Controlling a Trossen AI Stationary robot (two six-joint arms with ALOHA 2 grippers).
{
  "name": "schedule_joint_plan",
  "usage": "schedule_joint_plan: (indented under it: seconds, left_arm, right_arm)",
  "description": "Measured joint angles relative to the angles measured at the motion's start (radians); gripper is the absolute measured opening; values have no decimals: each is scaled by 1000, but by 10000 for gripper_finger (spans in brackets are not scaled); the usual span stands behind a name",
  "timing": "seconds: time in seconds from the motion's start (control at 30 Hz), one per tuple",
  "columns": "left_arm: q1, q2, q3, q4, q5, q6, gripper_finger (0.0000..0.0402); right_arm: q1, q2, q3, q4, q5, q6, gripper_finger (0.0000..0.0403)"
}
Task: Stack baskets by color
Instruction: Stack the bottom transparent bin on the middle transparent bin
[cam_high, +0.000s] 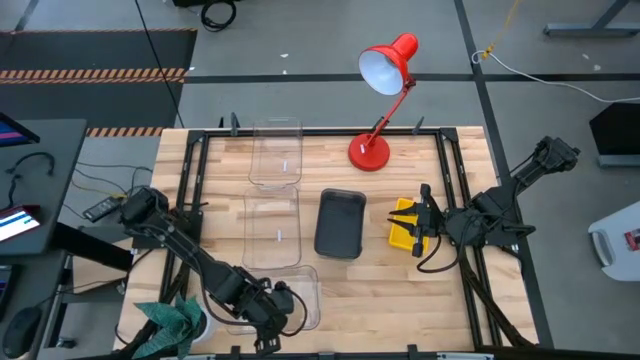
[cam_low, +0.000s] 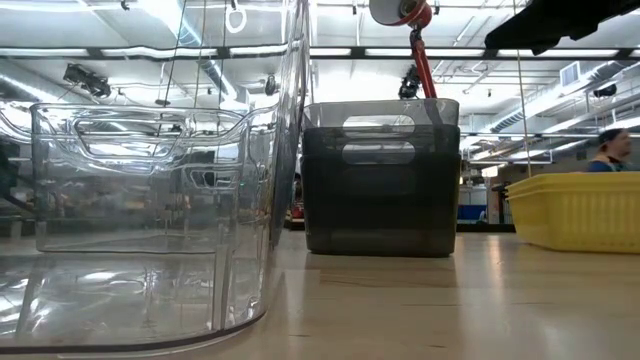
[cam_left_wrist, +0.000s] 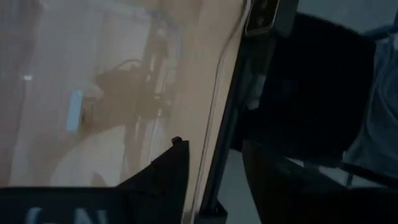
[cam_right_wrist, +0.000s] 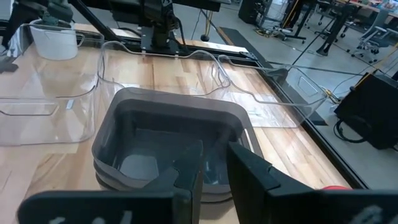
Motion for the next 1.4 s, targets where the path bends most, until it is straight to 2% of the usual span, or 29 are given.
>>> schedule_joint_plan:
  seconds: [0.23, 0.4, 0.67, 0.9, 1.27, 1.4]
  left_arm:
    - [1, 34, 0, 41, -40, 24, 235]
    - [-8, 81, -1, 44, -48, 51, 247]
    - [-20, 132, -1, 42, -38, 81, 217]
    - [-30, 132, -1, 22, -90, 83, 182]
    - [-36, 167, -2, 17, -77, 117, 111]
    - [-36, 172, -2, 15, -59, 133, 70]
  right_arm:
    - [0, 0, 0, 6, 0, 0, 77]
    - [0, 1, -1, 7, 0, -2, 77]
    - [0, 1, -1, 7, -1, -1, 77]
    - [0, 1, -1, 7, -1, -1, 77]
    - [0, 1, -1, 7, -1, -1, 77]
    - [0, 1, -1, 6, -2, -1, 77]
